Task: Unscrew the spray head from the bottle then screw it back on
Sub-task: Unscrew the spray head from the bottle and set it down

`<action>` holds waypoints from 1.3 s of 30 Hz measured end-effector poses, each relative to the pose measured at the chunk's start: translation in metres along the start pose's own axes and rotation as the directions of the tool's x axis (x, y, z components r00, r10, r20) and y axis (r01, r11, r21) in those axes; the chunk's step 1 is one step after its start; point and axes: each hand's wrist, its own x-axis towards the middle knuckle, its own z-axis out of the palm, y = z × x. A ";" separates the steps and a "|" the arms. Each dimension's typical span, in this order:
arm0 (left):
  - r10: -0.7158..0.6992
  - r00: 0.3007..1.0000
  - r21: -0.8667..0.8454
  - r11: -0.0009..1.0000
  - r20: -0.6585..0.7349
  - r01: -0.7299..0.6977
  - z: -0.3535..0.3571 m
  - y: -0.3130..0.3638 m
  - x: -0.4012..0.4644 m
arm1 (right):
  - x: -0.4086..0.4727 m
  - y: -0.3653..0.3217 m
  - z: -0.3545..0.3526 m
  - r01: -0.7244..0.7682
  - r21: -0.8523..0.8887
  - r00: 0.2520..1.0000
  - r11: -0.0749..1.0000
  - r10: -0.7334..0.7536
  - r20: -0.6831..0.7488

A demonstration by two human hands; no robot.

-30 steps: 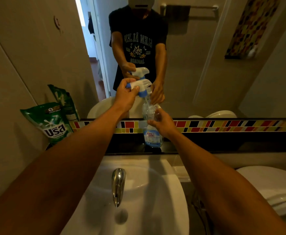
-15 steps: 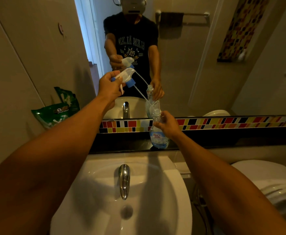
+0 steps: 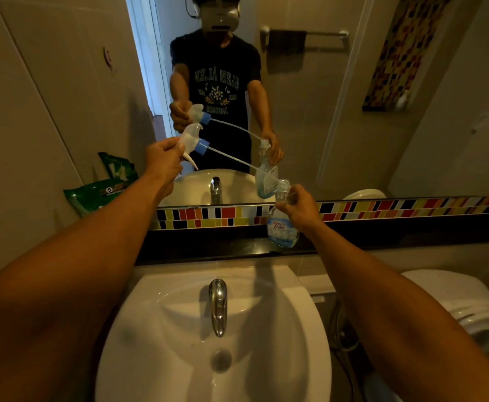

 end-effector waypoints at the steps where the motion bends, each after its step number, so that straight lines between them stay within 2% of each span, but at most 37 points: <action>1: -0.014 1.000 -0.004 1.000 -0.009 0.014 -0.002 -0.002 0.000 | 0.000 -0.001 -0.001 -0.009 0.012 1.000 1.000 0.009 -0.010; 7: -0.193 0.980 -0.102 0.977 -0.043 0.188 -0.014 -0.024 -0.002 | -0.002 -0.006 -0.004 -0.019 0.122 0.999 0.992 0.023 -0.035; 13: -0.390 0.919 -0.245 0.899 -0.065 0.364 -0.020 -0.054 -0.005 | -0.006 -0.008 -0.002 -0.013 0.199 1.000 0.980 0.018 -0.025; 16: -0.440 0.895 -0.286 0.870 -0.078 0.403 -0.020 -0.076 -0.009 | -0.006 -0.007 0.001 -0.020 0.205 1.000 0.979 0.020 0.002; 22: -0.487 0.865 -0.252 0.858 -0.123 0.447 -0.019 -0.122 -0.020 | -0.002 0.000 0.015 -0.003 0.152 0.993 0.988 -0.016 0.121; 30: -0.571 0.805 -0.128 0.821 -0.159 0.557 -0.006 -0.189 -0.029 | 0.012 0.000 0.054 0.043 0.196 0.959 0.980 -0.095 0.269; 36: -0.647 0.737 -0.084 0.760 -0.195 0.644 0.012 -0.224 -0.021 | 0.030 -0.001 0.080 0.081 0.165 0.939 0.983 -0.131 0.319; 39: -0.654 0.732 -0.053 0.751 -0.190 0.658 0.018 -0.236 -0.016 | 0.036 0.002 0.087 0.099 0.145 0.931 0.985 -0.143 0.335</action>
